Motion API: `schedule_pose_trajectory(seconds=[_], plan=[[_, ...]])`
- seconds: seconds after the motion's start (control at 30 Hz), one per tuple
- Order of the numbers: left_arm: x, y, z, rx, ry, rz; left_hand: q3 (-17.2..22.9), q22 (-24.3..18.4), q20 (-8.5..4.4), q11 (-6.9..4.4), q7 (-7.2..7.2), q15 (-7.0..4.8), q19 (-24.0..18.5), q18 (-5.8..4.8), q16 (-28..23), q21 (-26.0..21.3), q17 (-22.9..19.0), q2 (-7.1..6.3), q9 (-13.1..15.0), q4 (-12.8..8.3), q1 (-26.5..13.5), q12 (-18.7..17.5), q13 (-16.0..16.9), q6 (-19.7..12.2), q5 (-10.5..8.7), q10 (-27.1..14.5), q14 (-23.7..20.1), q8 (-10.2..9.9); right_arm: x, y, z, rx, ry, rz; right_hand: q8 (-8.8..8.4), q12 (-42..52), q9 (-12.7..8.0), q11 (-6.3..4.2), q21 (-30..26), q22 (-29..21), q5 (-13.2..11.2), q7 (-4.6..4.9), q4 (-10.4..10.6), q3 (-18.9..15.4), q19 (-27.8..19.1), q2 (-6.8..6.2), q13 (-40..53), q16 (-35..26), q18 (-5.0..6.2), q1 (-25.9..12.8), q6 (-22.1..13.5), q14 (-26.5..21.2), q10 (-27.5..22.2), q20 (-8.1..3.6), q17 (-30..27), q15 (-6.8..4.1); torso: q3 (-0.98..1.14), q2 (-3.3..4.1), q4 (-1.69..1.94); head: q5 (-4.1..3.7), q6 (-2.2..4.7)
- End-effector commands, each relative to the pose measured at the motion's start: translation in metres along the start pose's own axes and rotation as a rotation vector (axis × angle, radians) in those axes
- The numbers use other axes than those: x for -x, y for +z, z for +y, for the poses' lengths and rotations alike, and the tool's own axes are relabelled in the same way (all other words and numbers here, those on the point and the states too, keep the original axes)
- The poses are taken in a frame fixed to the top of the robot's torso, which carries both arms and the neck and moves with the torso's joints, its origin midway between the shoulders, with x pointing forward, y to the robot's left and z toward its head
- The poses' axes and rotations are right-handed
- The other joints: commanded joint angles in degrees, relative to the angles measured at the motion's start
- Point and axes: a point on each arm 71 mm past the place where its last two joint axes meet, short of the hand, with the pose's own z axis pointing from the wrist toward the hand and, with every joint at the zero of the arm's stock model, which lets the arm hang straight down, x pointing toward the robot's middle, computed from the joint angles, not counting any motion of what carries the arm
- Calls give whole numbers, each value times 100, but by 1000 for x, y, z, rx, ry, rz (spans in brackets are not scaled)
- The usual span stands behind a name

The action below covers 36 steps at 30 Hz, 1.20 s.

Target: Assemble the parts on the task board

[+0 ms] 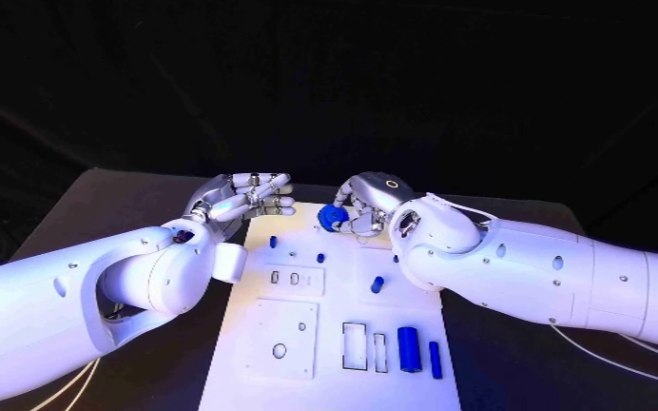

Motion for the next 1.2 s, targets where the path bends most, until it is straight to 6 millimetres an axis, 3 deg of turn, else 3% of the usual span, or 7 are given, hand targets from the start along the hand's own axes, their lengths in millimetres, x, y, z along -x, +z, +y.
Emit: schedule_pose_trajectory(seconds=[0.03,0.33,0.43,0.57,1.03,1.2], plan=[[-3,1,-2,-10,-3,21,19,6,-9,23,27,21,-47,52,32,35,6,-3,-7,11,-29,-19,-3,4,-24,-25,-14,-36,-3,5,5,7,-20,-6,7,5,9,-7,15,918,28,8,1,21,180,30,120,26,-104,-15,21,450,30,-22,664,-37,-1,8,-2,12,3],[-5,0,-2,-11,-5,27,19,6,-9,23,27,21,-47,52,32,35,6,-3,-7,11,-29,-19,-3,4,-24,-25,-14,-36,-12,14,21,31,-12,32,-7,2,3,-4,3,902,33,13,12,43,168,47,121,22,-100,-17,14,447,25,-22,653,-35,1,13,-10,36,-24],[-5,0,-2,-11,-5,27,19,6,-9,23,27,21,-47,52,32,35,6,-3,-7,11,-29,-19,-3,4,-24,-25,-14,-36,-16,16,23,33,-13,44,-12,-5,1,-2,-1,896,32,15,14,48,163,49,114,20,-98,-18,8,446,20,-22,648,-34,11,6,-12,39,-36],[-6,0,-2,-11,-5,28,19,6,-9,23,27,21,-47,52,32,35,6,-3,-7,11,-29,-19,-3,4,-24,-25,-14,-36,-23,17,25,36,-10,63,-22,-7,-3,1,-10,884,29,18,17,55,153,51,114,20,-95,-18,1,446,17,-21,648,-33,13,10,-3,27,-12],[-4,0,-2,-11,-4,25,19,6,-9,23,27,21,-47,52,32,35,6,-3,-7,11,-29,-19,-3,4,-24,-25,-14,-36,-30,19,21,14,-19,74,-53,-32,-16,12,-29,862,14,32,28,65,135,34,93,14,-89,-34,-20,441,-8,-18,633,-25,16,4,-19,62,-64],[-4,0,-2,-11,-4,24,19,6,-9,23,27,21,-47,52,32,35,6,-3,-7,11,-29,-19,-3,4,-24,-25,-14,-36,-29,19,22,14,-16,68,-141,-113,-52,48,-57,829,-60,74,62,52,107,-21,13,5,-80,-90,-120,434,-82,1,614,4,14,-2,-11,56,-61]])
